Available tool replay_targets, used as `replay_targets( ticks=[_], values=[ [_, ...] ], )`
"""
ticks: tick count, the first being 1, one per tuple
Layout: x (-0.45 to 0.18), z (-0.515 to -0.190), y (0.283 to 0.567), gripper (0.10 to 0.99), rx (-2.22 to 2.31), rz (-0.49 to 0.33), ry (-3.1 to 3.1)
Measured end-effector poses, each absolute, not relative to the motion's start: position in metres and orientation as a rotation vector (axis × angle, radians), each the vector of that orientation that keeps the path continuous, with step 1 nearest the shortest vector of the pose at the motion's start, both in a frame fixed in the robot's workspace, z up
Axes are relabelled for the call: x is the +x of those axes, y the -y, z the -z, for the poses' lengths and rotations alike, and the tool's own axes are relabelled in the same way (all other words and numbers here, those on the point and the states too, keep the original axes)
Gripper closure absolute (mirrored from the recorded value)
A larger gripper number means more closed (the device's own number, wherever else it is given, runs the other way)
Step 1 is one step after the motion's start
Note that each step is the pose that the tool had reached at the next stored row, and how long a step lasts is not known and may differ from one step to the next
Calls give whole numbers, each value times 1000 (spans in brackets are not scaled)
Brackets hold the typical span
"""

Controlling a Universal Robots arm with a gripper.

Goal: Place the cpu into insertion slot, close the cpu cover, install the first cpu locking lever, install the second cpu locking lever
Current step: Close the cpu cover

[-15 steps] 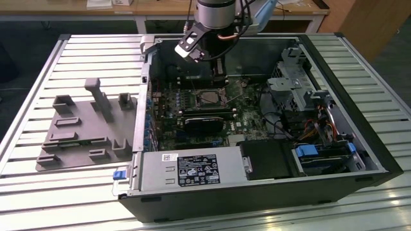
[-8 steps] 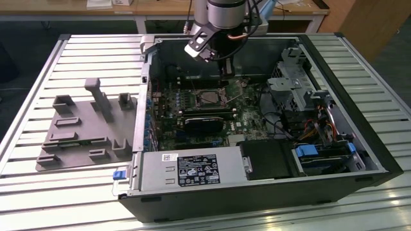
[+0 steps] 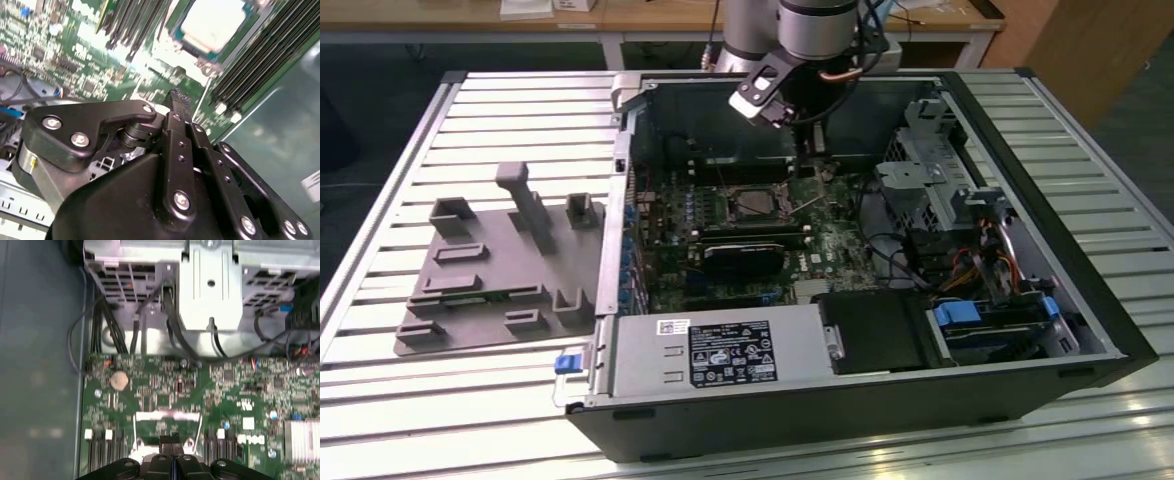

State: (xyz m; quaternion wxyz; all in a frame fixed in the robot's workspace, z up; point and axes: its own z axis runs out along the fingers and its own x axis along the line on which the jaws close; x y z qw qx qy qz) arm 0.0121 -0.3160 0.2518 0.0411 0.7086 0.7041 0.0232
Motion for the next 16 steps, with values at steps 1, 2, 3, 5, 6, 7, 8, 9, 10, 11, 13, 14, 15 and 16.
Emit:
replay_targets(
  ticks=[1,2,3,5,6,7,8,9,10,11,13,14,15,16],
  values=[
    [16,-252,316,984,2170,-71,-2156],
    [19,-252,316,984,2170,-71,-2156],
    [23,-252,316,984,2170,-72,-2156],
    [29,-252,316,984,2170,-72,-2156],
    [33,-252,316,984,2170,-72,-2156],
    [36,-252,316,984,2170,-71,-2156],
    [39,-252,316,984,2170,-72,-2156],
    [43,-252,316,984,2170,-72,-2156],
    [46,-252,316,984,2170,-72,-2156],
    [48,-252,316,984,2170,-72,-2156],
    [53,-252,316,984,2170,-72,-2156],
    [54,-252,316,984,2170,-72,-2156],
    [55,-251,316,984,2170,-72,-2156],
    [55,-250,316,984,2170,-71,-2156]
  ],
)
